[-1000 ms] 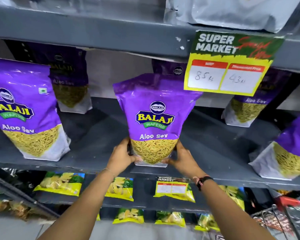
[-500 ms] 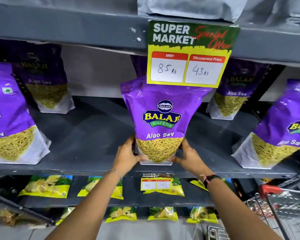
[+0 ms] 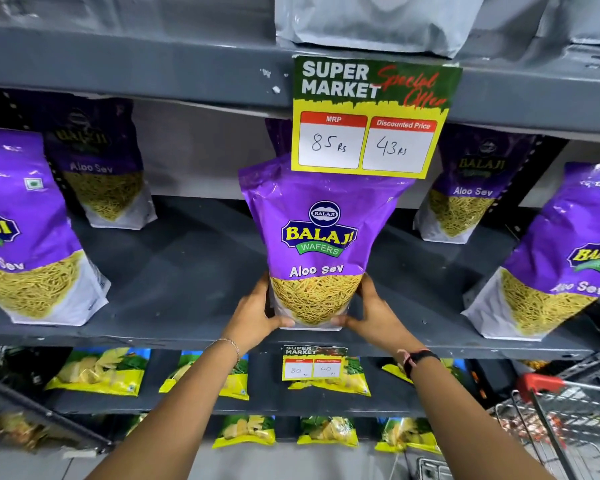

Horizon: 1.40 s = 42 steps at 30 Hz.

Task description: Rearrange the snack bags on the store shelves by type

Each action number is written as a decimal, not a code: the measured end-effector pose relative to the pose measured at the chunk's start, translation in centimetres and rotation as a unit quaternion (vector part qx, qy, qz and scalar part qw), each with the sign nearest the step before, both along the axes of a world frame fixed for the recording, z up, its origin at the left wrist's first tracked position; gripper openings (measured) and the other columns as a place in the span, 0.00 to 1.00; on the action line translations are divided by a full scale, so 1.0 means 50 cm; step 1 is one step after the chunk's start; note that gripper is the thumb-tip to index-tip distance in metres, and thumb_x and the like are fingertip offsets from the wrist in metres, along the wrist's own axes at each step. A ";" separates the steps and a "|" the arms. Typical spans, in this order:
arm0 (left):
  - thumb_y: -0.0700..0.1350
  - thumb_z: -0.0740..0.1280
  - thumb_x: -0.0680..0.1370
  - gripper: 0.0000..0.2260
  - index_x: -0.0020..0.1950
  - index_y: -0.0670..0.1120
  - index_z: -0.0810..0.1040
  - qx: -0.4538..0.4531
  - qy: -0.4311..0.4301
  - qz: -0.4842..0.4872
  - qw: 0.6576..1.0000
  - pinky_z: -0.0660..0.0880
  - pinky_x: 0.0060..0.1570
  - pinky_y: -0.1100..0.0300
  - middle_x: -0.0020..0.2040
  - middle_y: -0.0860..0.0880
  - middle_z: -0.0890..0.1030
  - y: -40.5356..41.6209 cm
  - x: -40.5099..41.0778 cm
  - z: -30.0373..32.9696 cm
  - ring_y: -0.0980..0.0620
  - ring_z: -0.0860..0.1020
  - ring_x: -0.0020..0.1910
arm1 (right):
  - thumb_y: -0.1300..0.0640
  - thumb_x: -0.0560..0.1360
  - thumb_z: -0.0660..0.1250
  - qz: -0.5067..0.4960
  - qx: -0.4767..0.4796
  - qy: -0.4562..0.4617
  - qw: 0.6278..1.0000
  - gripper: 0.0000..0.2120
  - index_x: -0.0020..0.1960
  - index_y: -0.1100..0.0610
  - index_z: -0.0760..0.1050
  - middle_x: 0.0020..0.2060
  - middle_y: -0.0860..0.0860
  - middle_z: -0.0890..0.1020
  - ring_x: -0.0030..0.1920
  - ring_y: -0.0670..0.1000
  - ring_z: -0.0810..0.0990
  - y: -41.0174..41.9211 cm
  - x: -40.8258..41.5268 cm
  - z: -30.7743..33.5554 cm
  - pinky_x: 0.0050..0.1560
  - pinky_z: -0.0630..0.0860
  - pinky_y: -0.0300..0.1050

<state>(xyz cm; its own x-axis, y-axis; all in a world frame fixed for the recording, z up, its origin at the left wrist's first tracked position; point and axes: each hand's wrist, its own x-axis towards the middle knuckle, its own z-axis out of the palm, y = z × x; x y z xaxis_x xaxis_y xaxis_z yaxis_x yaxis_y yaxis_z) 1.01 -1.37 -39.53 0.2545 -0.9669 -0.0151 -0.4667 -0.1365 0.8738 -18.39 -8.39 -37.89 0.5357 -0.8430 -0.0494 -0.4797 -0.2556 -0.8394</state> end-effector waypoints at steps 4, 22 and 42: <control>0.40 0.71 0.68 0.37 0.71 0.44 0.53 -0.059 -0.065 0.043 0.995 0.63 0.66 0.53 0.72 0.43 0.63 0.028 0.010 0.034 0.44 0.64 0.69 | 0.58 0.67 0.72 -0.066 -0.088 -0.076 0.991 0.38 0.69 0.56 0.54 0.60 0.46 0.69 0.62 0.46 0.69 0.014 -0.024 0.049 0.59 0.67 0.39; 0.52 0.72 0.66 0.44 0.71 0.46 0.47 -0.233 -0.071 0.017 0.970 0.57 0.70 0.51 0.74 0.46 0.56 -0.002 -0.017 0.666 0.47 0.57 0.72 | 0.44 0.64 0.71 -0.036 -0.242 -0.137 0.960 0.43 0.69 0.58 0.54 0.69 0.53 0.64 0.69 0.52 0.64 -0.006 -0.032 0.618 0.70 0.61 0.50; 0.50 0.73 0.63 0.37 0.67 0.45 0.59 -0.230 0.026 -0.005 0.973 0.64 0.67 0.51 0.69 0.45 0.67 -0.013 -0.006 0.638 0.47 0.66 0.67 | 0.49 0.64 0.72 0.014 -0.174 -0.221 0.959 0.37 0.67 0.54 0.60 0.64 0.48 0.70 0.62 0.45 0.70 -0.027 -0.018 0.590 0.59 0.70 0.31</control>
